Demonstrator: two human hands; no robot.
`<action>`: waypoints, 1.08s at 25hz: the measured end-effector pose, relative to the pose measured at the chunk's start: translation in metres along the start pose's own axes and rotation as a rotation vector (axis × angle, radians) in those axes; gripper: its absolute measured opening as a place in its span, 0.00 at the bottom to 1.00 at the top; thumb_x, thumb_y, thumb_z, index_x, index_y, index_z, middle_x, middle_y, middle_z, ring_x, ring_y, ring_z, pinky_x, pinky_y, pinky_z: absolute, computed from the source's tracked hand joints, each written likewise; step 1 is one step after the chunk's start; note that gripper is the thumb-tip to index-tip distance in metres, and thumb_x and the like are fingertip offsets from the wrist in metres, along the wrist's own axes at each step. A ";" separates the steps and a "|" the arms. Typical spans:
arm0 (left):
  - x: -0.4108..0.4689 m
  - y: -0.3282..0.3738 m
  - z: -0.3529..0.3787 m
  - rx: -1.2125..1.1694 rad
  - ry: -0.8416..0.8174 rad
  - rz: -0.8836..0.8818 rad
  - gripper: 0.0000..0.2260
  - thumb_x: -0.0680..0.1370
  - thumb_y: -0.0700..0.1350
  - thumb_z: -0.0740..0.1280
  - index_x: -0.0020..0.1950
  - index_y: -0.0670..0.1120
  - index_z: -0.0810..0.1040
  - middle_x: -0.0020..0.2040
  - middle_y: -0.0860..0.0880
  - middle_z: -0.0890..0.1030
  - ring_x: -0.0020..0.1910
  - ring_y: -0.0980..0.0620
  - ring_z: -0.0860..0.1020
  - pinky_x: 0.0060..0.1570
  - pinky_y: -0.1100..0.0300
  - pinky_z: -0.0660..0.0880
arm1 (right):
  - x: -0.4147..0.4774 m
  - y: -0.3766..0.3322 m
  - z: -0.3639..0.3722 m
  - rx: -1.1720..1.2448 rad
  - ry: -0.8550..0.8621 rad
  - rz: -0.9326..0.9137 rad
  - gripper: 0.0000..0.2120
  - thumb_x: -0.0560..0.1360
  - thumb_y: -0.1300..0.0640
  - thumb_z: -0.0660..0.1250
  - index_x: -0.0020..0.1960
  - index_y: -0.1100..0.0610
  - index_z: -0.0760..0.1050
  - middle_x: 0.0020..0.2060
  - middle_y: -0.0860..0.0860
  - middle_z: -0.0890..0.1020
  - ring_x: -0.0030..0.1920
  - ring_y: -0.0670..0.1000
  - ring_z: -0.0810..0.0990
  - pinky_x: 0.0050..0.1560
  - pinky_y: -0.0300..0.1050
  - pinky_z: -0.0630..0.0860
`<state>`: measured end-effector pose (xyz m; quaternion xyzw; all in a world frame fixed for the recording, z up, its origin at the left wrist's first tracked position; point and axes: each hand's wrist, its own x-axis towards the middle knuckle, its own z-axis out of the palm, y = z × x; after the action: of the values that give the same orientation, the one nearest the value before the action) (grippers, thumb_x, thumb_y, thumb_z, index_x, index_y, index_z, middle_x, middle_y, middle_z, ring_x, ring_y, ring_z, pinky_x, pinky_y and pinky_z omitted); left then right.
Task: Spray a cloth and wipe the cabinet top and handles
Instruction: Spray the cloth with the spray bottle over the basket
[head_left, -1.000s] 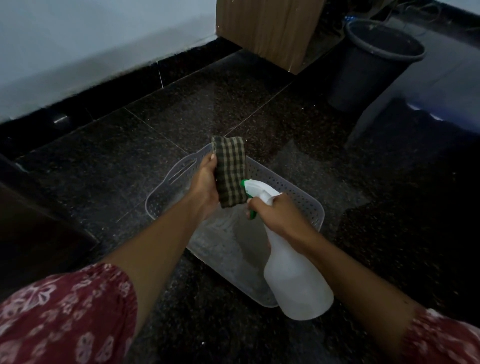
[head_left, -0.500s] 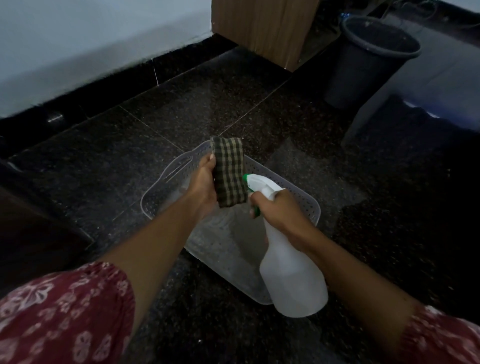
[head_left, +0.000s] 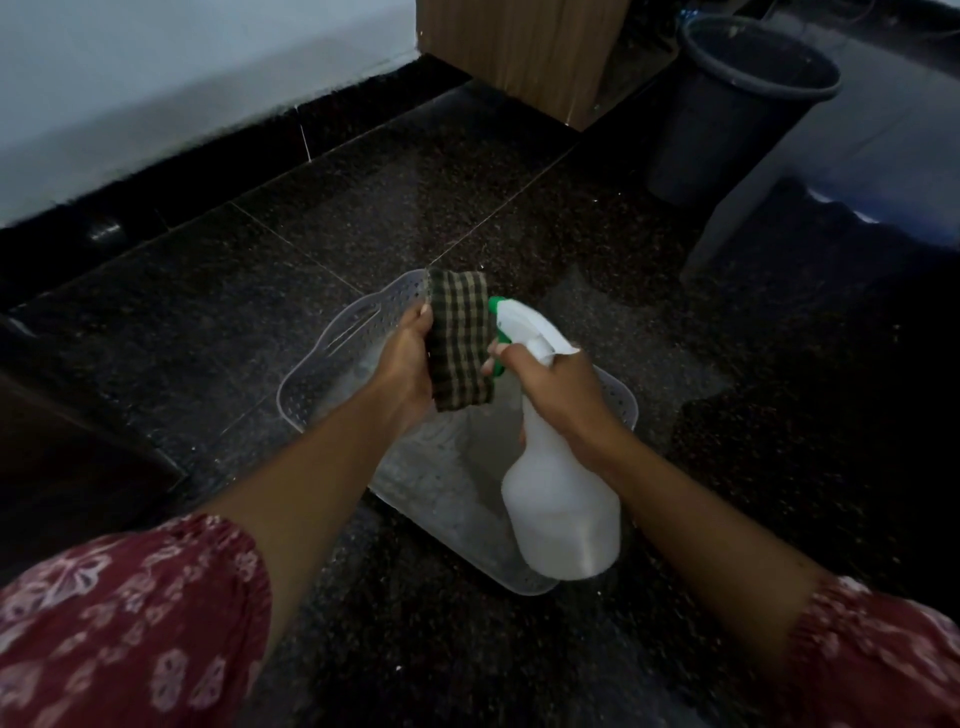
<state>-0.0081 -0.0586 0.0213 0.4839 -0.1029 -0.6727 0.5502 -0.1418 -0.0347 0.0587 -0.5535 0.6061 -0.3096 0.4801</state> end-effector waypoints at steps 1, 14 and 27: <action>0.001 -0.001 -0.001 -0.004 0.006 0.006 0.15 0.82 0.49 0.51 0.62 0.51 0.73 0.46 0.47 0.81 0.31 0.52 0.84 0.24 0.58 0.79 | 0.001 0.002 -0.001 0.081 0.011 -0.039 0.09 0.73 0.57 0.64 0.35 0.52 0.80 0.48 0.59 0.83 0.52 0.58 0.80 0.60 0.60 0.74; 0.007 -0.008 -0.019 0.066 0.089 -0.004 0.13 0.82 0.51 0.52 0.56 0.52 0.76 0.47 0.49 0.81 0.42 0.50 0.81 0.29 0.58 0.78 | 0.015 0.038 0.000 0.090 -0.032 -0.487 0.12 0.75 0.61 0.65 0.56 0.55 0.68 0.37 0.45 0.71 0.32 0.40 0.70 0.37 0.31 0.69; -0.011 0.008 -0.019 0.133 0.083 -0.024 0.17 0.81 0.50 0.55 0.68 0.48 0.70 0.60 0.43 0.78 0.51 0.46 0.79 0.44 0.49 0.78 | 0.006 0.070 -0.024 -0.109 -0.171 -0.216 0.42 0.68 0.68 0.72 0.71 0.52 0.50 0.67 0.46 0.61 0.66 0.44 0.62 0.60 0.28 0.64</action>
<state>0.0102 -0.0450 0.0228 0.5483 -0.1186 -0.6503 0.5122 -0.1894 -0.0302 0.0022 -0.6651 0.5159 -0.2775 0.4632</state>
